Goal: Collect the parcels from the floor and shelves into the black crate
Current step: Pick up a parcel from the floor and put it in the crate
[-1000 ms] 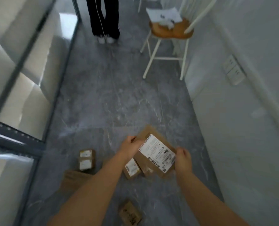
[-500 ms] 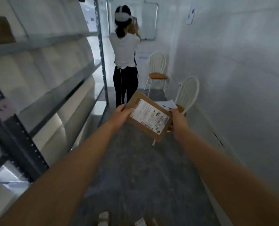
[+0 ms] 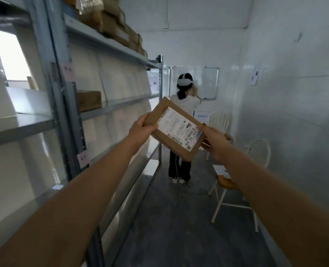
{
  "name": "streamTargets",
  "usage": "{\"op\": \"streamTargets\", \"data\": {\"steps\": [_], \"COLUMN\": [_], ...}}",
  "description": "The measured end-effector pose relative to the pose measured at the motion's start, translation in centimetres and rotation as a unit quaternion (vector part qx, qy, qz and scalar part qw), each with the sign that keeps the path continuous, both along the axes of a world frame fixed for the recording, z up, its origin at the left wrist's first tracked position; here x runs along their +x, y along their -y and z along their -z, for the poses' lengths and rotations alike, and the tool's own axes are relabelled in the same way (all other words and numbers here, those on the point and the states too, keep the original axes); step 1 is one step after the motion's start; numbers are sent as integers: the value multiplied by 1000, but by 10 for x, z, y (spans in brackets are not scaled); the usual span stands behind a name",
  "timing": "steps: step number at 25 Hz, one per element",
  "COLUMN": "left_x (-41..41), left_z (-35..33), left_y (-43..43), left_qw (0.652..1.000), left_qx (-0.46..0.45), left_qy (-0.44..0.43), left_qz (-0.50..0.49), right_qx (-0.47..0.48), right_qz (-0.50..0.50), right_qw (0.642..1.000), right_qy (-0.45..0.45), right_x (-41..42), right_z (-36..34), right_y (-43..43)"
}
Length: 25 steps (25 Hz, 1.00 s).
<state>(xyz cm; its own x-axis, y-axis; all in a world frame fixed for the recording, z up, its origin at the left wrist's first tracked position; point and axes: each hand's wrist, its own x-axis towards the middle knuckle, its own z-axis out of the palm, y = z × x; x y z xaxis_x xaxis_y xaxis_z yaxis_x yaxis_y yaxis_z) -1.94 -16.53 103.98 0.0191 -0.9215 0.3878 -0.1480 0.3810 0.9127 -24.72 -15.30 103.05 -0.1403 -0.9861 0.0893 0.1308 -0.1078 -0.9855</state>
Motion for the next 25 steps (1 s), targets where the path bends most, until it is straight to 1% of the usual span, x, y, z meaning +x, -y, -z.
{"op": "streamTargets", "data": {"steps": [3, 6, 9, 13, 16, 19, 21, 23, 25], "left_x": [18, 32, 40, 60, 79, 97, 111, 128, 146], "left_z": [-6, -5, -4, 0, 10, 21, 25, 25, 21], "left_y": [-24, -50, -74, -117, -155, -197, -225, -254, -285], "left_qw": [999, 993, 989, 982, 979, 972, 966, 962, 956], "left_qx": [2, 3, -9, -9, 50, 115, 117, 95, 74], "left_qy": [-16, -60, -78, -71, -79, -81, -94, -107, -118], "left_qz": [-48, -102, -122, -176, -180, -189, -212, -234, -259], "right_qx": [-3, 9, 0, 0, 9, 30, 40, 44, 49], "right_qz": [-96, -182, -211, -255, -310, -377, -426, -467, -495], "right_qw": [995, 983, 975, 964, 943, 914, 892, 871, 858], "right_qy": [30, 38, 69, 77, 118, 146, 148, 147, 130], "right_x": [14, 29, 44, 73, 99, 140, 173, 205, 234], "right_z": [2, 6, 14, 14, 23, 35, 40, 42, 41], "right_y": [-6, -19, -26, -46, -62, -88, -111, -134, -155]}}
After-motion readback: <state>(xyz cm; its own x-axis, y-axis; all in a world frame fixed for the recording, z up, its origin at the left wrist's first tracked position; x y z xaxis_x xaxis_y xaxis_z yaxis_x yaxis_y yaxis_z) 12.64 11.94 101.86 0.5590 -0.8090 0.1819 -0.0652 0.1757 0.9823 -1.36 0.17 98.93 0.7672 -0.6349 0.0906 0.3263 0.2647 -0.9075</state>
